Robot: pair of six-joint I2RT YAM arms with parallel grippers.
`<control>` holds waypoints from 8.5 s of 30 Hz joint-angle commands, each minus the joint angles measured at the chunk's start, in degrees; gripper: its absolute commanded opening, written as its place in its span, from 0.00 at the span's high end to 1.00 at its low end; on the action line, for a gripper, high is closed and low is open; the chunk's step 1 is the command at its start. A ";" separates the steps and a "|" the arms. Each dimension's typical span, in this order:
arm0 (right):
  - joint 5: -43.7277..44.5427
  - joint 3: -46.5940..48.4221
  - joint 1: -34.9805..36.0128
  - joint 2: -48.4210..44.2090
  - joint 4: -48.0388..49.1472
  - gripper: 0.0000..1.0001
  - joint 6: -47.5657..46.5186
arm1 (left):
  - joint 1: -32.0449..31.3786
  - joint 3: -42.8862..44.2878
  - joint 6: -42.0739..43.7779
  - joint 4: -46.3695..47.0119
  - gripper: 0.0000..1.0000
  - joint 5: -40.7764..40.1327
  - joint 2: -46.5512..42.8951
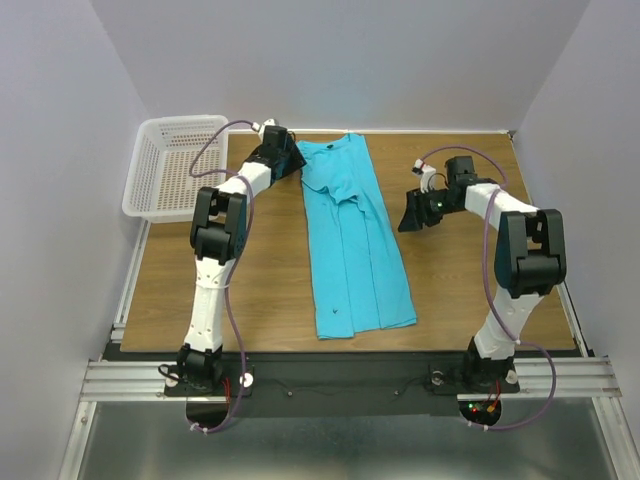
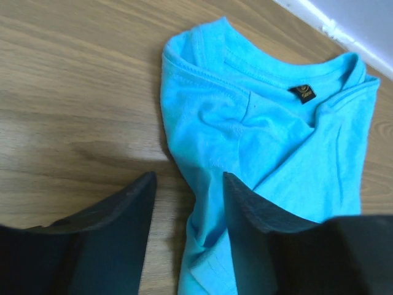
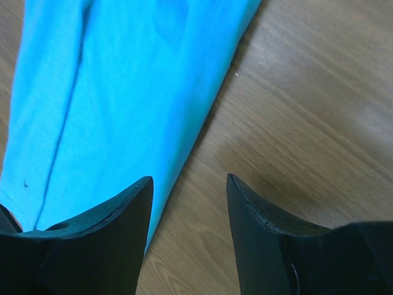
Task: Fold and stack the t-shirts
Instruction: Fold the tshirt
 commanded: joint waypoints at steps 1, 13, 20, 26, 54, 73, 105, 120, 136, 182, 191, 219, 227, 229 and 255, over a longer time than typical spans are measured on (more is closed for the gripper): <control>3.35 2.29 1.00 1.74 -0.98 0.43 -0.74 | 1.55 1.91 5.23 -0.56 0.36 2.26 -5.59; -0.34 -3.33 3.03 -0.36 -5.27 0.42 -4.42 | 2.78 -1.05 12.53 -2.58 0.31 6.21 -19.38; 1.06 -9.13 3.82 -3.88 -10.65 0.42 -9.17 | 2.96 -27.04 13.50 4.27 0.31 9.90 -36.96; -1.83 -12.39 5.49 -5.29 -12.14 0.42 -9.70 | 2.96 -43.15 13.15 5.86 0.31 12.63 -49.18; 13.88 -13.89 6.72 -12.48 -15.75 0.65 -11.28 | 2.96 -55.58 12.01 8.49 0.31 15.46 -53.61; 5.11 -13.44 5.14 -8.46 -11.09 0.49 -7.85 | 3.84 -8.82 5.77 8.85 0.38 13.33 -11.06; 7.92 -15.20 5.14 -6.26 -9.94 0.50 -7.59 | 4.10 15.36 -1.35 1.64 0.51 9.82 8.02; 8.97 -15.11 5.14 -5.90 -9.86 0.52 -6.89 | 4.01 20.99 -3.99 1.64 0.76 13.51 13.21; 13.46 -15.55 5.23 -5.20 -10.03 0.85 -6.27 | 5.77 24.24 -7.41 2.87 0.72 14.21 15.49; -5.00 -17.13 5.14 -27.09 -37.95 0.29 -84.01 | 5.17 -66.17 39.42 26.44 0.20 32.14 -82.91; -5.88 -29.35 5.40 -33.06 -44.22 0.27 -102.87 | -19.52 -76.39 40.49 8.16 0.19 22.22 -103.42; -2.36 -34.54 5.40 -32.62 -32.97 0.37 -87.66 | -64.98 -74.63 59.20 0.31 0.23 -11.18 -76.70; -1.93 -34.10 6.19 -31.05 -31.22 0.38 -86.43 | -64.98 -78.32 64.65 4.45 0.27 -9.17 -69.07; -1.75 -33.84 6.37 -30.78 -31.13 0.38 -86.43 | -64.98 -79.29 65.53 5.33 0.27 -8.64 -68.88; 1.24 -33.57 7.51 -28.14 -29.28 0.43 -84.58 | -61.11 -84.65 70.90 11.40 0.78 -4.33 -62.29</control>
